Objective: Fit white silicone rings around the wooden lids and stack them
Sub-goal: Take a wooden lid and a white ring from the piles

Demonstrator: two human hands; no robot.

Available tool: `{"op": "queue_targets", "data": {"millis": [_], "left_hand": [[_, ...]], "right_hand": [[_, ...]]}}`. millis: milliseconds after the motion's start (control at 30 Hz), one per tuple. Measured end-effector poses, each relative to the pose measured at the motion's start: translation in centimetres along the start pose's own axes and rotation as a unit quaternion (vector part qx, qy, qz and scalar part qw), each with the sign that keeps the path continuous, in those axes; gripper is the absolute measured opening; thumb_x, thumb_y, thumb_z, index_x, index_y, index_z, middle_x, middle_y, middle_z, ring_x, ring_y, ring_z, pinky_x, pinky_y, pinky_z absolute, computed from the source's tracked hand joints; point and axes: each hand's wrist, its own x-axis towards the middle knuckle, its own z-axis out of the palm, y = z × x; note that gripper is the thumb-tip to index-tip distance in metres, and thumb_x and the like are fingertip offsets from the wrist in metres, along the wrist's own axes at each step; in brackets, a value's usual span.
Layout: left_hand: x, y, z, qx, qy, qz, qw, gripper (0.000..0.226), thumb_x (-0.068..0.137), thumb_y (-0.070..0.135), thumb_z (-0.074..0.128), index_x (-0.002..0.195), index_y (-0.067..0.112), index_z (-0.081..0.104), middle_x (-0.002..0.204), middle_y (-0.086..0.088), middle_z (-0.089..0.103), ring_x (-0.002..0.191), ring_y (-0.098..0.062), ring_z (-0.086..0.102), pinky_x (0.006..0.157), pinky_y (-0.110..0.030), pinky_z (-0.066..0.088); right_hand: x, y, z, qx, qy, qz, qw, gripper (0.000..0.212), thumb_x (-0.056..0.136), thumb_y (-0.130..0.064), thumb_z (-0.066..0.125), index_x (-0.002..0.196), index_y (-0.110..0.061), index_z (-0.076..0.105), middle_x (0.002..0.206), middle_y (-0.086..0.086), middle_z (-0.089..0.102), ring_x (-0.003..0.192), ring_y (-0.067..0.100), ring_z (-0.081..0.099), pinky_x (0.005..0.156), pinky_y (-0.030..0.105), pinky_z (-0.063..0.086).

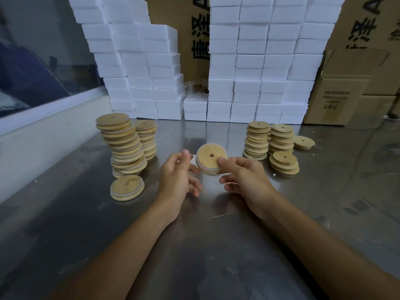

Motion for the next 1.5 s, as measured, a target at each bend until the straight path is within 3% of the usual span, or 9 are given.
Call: {"op": "queue_targets", "data": {"millis": [100,400,633,800,1000,1133,1267,1367,1500], "left_hand": [[0.1,-0.1,-0.2,0.010,0.014,-0.005,1.000,0.026,0.103,0.030,0.045,0.094,0.010,0.059,0.063,-0.005,0.058,0.043,-0.020,0.052,0.036,-0.027,0.038],[0.0,0.0,-0.2,0.047,0.011,-0.007,0.999,0.021,0.101,0.019,0.049,0.088,0.011,0.063,0.057,-0.002,0.058,0.046,-0.019,0.055,0.039,-0.026,0.041],[0.0,0.3,-0.3,0.039,0.005,-0.018,0.999,0.020,0.101,0.023,0.049,0.093,0.012,0.064,0.059,-0.002,0.060,0.050,-0.017,0.057,0.042,-0.026,0.044],[0.0,0.3,-0.2,0.050,0.007,-0.015,0.999,0.018,0.101,0.020,0.050,0.088,0.014,0.062,0.058,-0.002,0.060,0.051,-0.019,0.057,0.042,-0.027,0.042],[0.0,0.1,-0.2,0.057,0.006,-0.020,0.998,0.019,0.101,0.016,0.047,0.093,0.010,0.063,0.061,-0.006,0.061,0.052,-0.019,0.058,0.043,-0.029,0.043],[0.0,0.0,-0.2,0.052,0.000,-0.022,0.998,0.022,0.102,0.014,0.044,0.093,0.007,0.063,0.070,-0.014,0.063,0.051,-0.019,0.058,0.043,-0.030,0.045],[0.3,-0.1,-0.3,0.055,-0.007,-0.023,0.998,0.023,0.101,0.013,0.044,0.090,0.010,0.064,0.069,-0.015,0.062,0.050,-0.019,0.057,0.042,-0.029,0.045],[0.5,-0.3,-0.3,0.065,-0.005,-0.026,0.998,0.024,0.101,0.015,0.044,0.090,0.012,0.065,0.068,-0.014,0.063,0.050,-0.020,0.058,0.042,-0.028,0.045],[0.5,-0.5,-0.3,0.068,-0.002,-0.023,0.997,0.024,0.100,0.012,0.045,0.090,0.014,0.066,0.069,-0.014,0.064,0.050,-0.019,0.059,0.043,-0.028,0.045]], "right_hand": [[0.8,-1.1,0.8,0.031,0.030,-0.007,0.999,0.027,0.093,-0.020,0.066,0.102,0.006,0.067,0.080,0.010,0.068,0.059,0.012,0.059,0.054,0.021,0.050],[7.9,-5.9,9.0,0.036,0.013,-0.041,0.998,0.027,0.094,-0.017,0.062,0.073,0.000,0.067,0.061,0.009,0.064,0.048,0.011,0.057,0.051,0.019,0.052],[12.1,-6.1,13.0,-0.058,-0.015,-0.011,0.998,0.024,0.091,-0.019,0.065,0.094,0.005,0.066,0.071,0.014,0.067,0.047,0.013,0.057,0.043,0.019,0.047],[11.9,-5.9,14.1,-0.074,-0.045,-0.004,0.996,0.020,0.095,-0.018,0.061,0.082,-0.002,0.060,0.061,0.010,0.064,0.045,0.011,0.055,0.043,0.019,0.047],[11.9,-5.5,14.7,-0.074,-0.044,0.001,0.996,0.028,0.097,-0.019,0.060,0.095,0.008,0.066,0.069,0.015,0.065,0.052,0.017,0.057,0.052,0.023,0.053],[12.2,-4.8,15.1,-0.075,-0.029,0.007,0.997,0.035,0.096,-0.022,0.063,0.099,0.013,0.067,0.074,0.017,0.067,0.053,0.018,0.057,0.069,0.030,0.058],[12.0,-4.3,14.6,-0.053,-0.044,0.016,0.997,0.019,0.094,-0.007,0.064,0.080,0.005,0.063,0.071,0.016,0.064,0.055,0.018,0.060,0.065,0.027,0.058],[11.6,-4.3,14.1,-0.022,-0.046,0.011,0.999,0.006,0.092,0.000,0.064,0.090,0.004,0.061,0.069,0.015,0.062,0.055,0.015,0.060,0.052,0.021,0.056],[11.3,-4.2,14.2,-0.046,-0.056,-0.007,0.997,0.006,0.091,-0.003,0.067,0.087,-0.001,0.063,0.066,0.012,0.063,0.055,0.014,0.061,0.056,0.022,0.056]]}}
